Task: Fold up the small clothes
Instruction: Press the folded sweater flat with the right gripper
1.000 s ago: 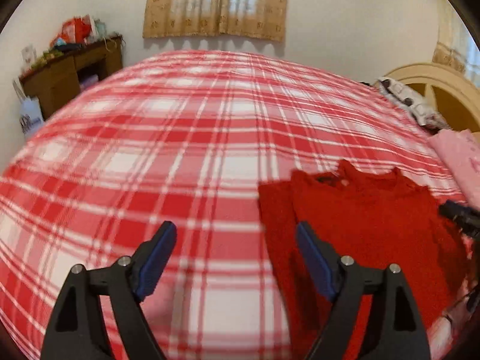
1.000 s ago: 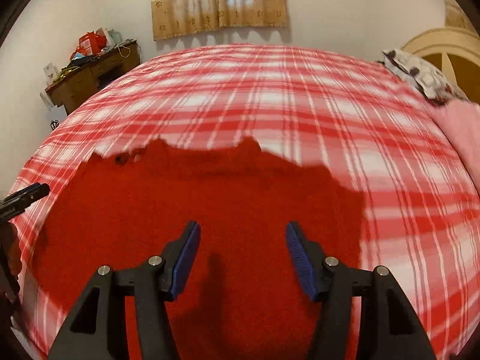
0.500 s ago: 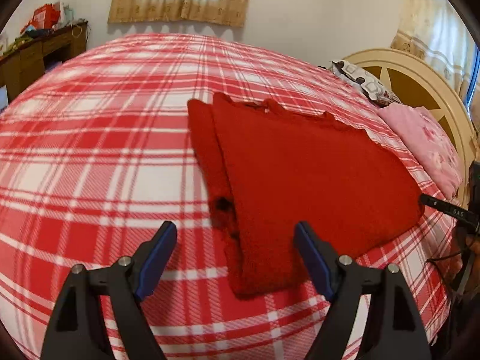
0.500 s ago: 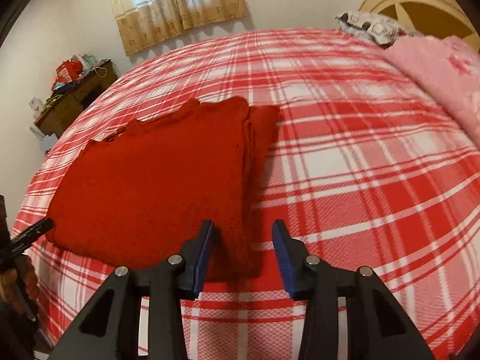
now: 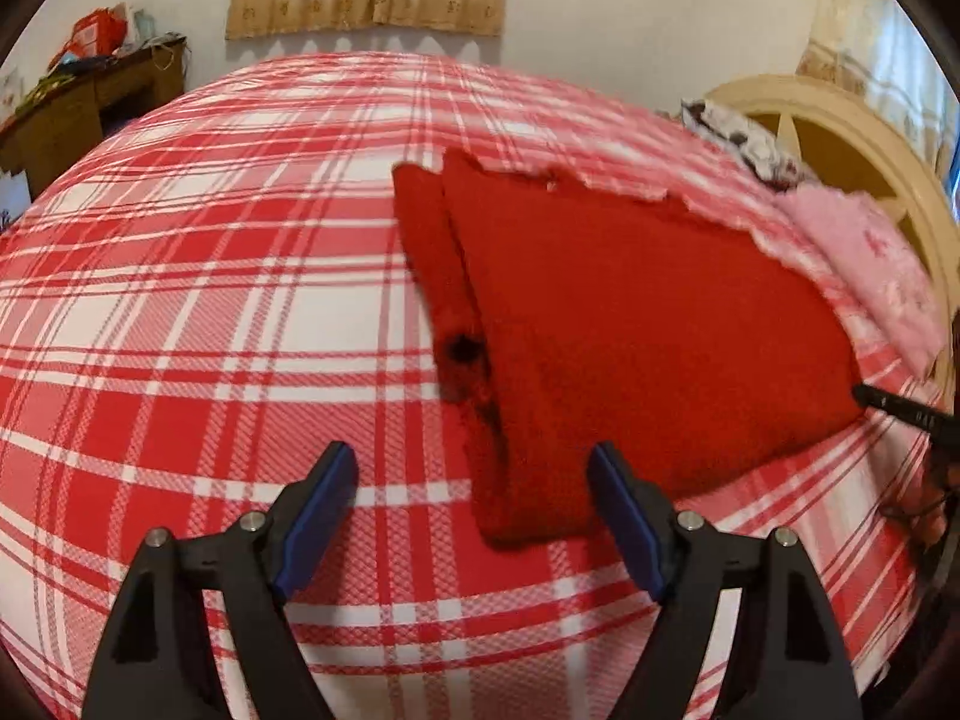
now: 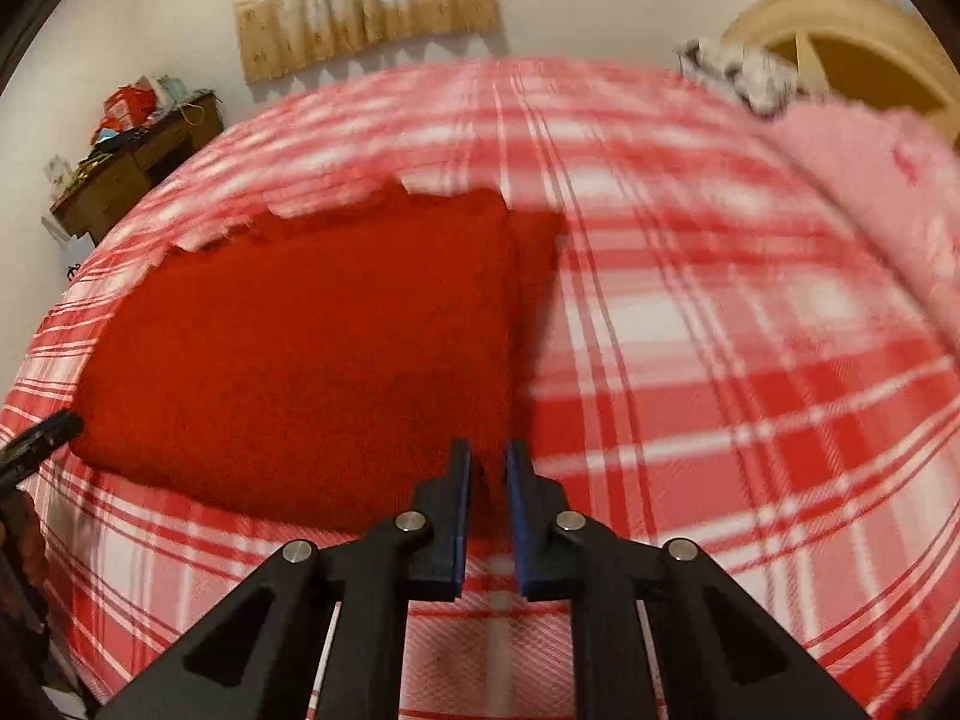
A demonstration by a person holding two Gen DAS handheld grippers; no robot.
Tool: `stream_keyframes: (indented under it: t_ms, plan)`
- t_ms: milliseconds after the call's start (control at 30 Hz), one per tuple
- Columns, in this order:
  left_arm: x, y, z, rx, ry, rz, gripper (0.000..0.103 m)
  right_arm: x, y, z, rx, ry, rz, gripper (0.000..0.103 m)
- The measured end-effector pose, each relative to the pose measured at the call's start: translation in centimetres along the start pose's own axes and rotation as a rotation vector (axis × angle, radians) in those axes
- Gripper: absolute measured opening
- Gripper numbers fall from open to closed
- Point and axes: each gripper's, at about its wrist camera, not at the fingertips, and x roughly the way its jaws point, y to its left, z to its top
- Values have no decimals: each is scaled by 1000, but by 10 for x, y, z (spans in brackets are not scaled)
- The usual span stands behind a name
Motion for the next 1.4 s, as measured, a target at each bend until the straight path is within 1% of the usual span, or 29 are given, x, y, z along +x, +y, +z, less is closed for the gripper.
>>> stream_keyframes:
  t_ms: [67,100,133,200,267,300,367,400,467,567,700,767,900,1067,1133,1300,1400]
  plan:
    - [-6,3,10,-17,-48,-2,82,-4,15,12,-33,-37,31,19]
    - [-6,4,14,-23,-58,4,82,-1,24,19,-46,-49,65,26]
    - [-3,5,20,-29,-56,11,82,3,30,24,-53,-52,83,29]
    - [6,5,26,-29,-51,39,82,16,38,31,-55,-56,87,30]
    - [19,5,26,-10,-16,85,82,30,38,31,-45,-21,93,30]
    - [23,6,24,-10,-2,88,82,38,35,28,-27,3,93,30]
    - [26,8,15,-14,15,68,84,47,28,18,2,35,95,30]
    - [25,8,12,0,5,69,85,49,22,12,16,40,114,30]
    - [22,6,7,28,-8,81,91,46,15,0,25,39,139,30]
    - [23,5,4,43,-6,80,96,43,13,-13,39,15,155,30]
    - [24,-1,2,73,-12,103,99,40,16,-17,58,3,140,30]
    - [23,0,0,68,-17,106,99,38,20,-20,51,-16,119,30]
    - [21,2,-3,65,-21,109,101,36,27,-21,17,-19,83,33]
    - [20,2,-4,62,-21,113,103,31,31,-26,-2,-23,74,44]
    - [20,2,-4,61,-20,113,103,28,33,-28,-5,-24,80,51]
    - [18,4,-7,59,-21,107,103,24,37,-36,-14,-32,75,57]
    - [16,4,-9,59,-23,103,103,23,38,-37,-14,-33,65,57]
